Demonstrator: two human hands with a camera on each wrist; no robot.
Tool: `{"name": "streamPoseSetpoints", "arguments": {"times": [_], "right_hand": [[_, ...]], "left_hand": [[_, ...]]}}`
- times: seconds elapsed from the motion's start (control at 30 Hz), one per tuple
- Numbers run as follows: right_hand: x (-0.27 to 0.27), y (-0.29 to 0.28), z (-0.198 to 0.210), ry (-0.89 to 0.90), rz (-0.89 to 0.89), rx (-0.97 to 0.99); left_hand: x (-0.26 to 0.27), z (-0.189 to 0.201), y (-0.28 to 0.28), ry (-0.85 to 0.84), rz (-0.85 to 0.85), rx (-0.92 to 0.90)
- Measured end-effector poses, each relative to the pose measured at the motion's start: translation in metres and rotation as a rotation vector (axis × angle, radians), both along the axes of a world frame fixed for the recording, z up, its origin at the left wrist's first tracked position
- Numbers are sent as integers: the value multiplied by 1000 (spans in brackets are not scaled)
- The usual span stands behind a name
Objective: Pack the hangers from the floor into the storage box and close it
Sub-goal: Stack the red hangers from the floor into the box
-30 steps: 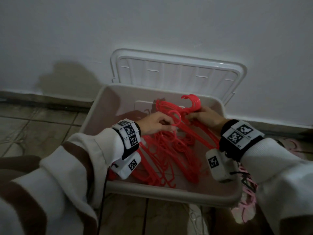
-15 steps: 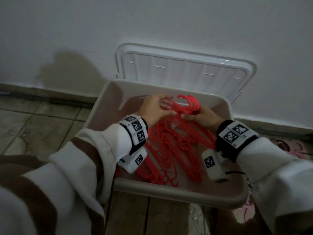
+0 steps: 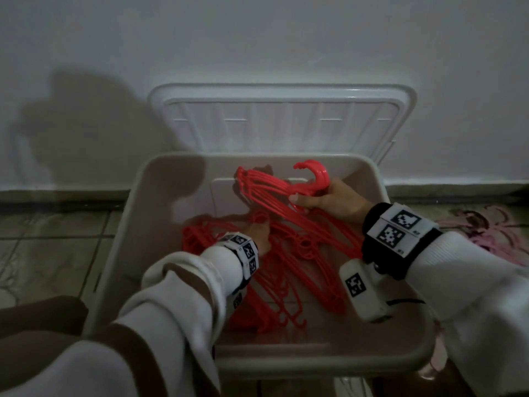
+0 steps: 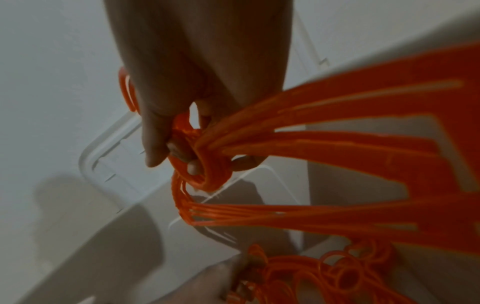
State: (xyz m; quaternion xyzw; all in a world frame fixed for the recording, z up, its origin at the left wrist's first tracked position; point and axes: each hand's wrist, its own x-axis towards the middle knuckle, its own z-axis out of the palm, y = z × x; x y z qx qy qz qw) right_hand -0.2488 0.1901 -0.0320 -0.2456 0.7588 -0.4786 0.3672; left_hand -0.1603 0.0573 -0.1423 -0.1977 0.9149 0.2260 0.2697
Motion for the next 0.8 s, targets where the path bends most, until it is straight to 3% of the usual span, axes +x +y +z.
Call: {"name": "streamPoseSetpoints", "arguments": {"times": [0.3,0.47,0.8], "right_hand": [[-2,-8,-7,-5,46,83],[-2,-7,-2,0,41,63],[11,-10,20,73,7,-5]], "left_hand": [[-15,-13,5,70,-25,-63],[-17,4,-12,21,-29,57],[21,50,-31,261,-29,200]]}}
